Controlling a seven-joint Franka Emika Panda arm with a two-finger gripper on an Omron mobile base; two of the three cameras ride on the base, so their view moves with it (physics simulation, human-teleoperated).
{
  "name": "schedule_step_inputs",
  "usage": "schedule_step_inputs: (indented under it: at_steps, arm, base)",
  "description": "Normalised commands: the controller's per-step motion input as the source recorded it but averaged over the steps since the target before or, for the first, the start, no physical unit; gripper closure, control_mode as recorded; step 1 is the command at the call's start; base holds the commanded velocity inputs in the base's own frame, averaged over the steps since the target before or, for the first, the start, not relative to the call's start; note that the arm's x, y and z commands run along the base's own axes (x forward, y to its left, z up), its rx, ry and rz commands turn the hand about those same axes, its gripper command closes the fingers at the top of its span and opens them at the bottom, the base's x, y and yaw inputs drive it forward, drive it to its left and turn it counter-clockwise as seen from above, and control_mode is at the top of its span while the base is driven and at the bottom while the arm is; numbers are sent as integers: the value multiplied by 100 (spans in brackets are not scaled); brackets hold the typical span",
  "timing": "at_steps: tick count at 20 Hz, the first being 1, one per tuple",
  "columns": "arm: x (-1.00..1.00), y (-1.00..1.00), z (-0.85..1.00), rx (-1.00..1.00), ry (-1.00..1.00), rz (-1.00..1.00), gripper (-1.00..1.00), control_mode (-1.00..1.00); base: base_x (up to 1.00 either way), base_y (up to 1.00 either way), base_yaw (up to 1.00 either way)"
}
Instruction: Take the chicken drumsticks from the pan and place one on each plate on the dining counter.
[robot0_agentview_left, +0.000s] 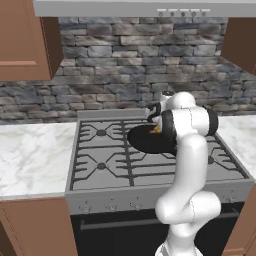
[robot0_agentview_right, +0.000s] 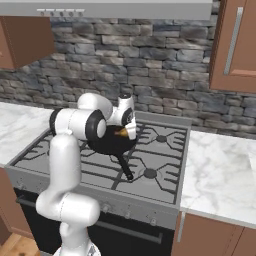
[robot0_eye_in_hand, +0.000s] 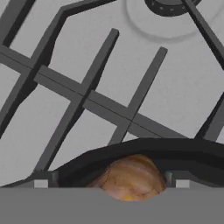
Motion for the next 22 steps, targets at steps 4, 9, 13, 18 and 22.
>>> schedule_step_inputs:
  at_steps: [4, 9, 13, 18, 22]
  arm:
    - [-47, 20, -70, -14, -11, -10, 100, -100]
    - [-74, 6, 17, 2, -25, -7, 100, -100]
    - [-84, 0, 98, 16, -20, -5, 100, -100]
    - [-78, 0, 100, 9, -3, 0, 100, -100]
    - [-97, 0, 100, 0, 4, 0, 100, -100]
  base:
    - [0, 0, 0]
    - [0, 0, 0]
    - [0, 0, 0]
    - [0, 0, 0]
    - [0, 0, 0]
